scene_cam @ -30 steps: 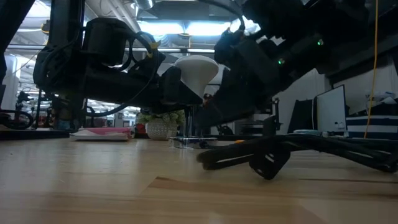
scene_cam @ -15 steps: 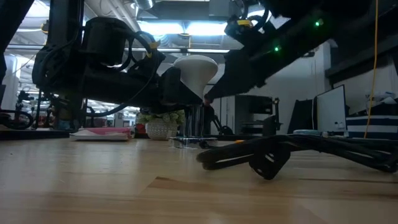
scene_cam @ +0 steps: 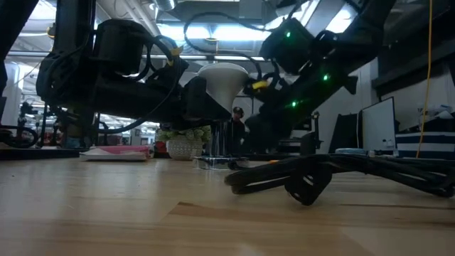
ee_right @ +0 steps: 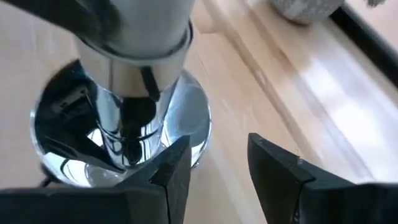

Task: Screw lightbulb
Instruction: Remove the white lightbulb from the silver lamp

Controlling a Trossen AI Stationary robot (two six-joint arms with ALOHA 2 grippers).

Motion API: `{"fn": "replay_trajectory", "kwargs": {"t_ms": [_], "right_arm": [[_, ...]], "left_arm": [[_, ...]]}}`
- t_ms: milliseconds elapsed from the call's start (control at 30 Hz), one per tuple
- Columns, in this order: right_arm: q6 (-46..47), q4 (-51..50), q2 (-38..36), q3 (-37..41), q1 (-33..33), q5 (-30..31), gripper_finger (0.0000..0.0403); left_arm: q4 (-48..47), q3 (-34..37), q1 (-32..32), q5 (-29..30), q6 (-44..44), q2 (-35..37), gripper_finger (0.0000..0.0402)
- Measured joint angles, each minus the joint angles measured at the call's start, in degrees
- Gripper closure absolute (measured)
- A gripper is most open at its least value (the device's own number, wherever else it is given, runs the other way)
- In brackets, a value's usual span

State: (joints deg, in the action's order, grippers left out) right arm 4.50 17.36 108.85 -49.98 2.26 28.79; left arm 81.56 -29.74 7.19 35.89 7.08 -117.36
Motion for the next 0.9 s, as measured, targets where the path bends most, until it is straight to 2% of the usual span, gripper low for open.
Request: {"fn": "replay_trajectory", "kwargs": {"t_ms": [233, 500, 733, 900], "right_arm": [[0.2, 1.5, 1.8, -0.1, -0.3, -3.1, 0.0244], [4.8, -2.2, 1.7, -0.2, 3.4, -3.7, 0.0244], [15.1, -3.7, 1.8, -0.2, 6.7, -5.6, 0.0245], [23.8, -1.1, 1.9, -0.1, 8.7, -7.0, 0.0244]], "left_arm": [[0.0, 0.0, 0.0, -0.1, 0.0, 0.0, 0.0249], [-0.1, -0.1, 0.1, 0.4, 0.0, 0.0, 0.0249], [0.0, -0.1, 0.2, -0.3, 0.0, 0.0, 0.0249], [0.0, -0.1, 0.3, 0.1, 0.0, 0.0, 0.0249]]}}
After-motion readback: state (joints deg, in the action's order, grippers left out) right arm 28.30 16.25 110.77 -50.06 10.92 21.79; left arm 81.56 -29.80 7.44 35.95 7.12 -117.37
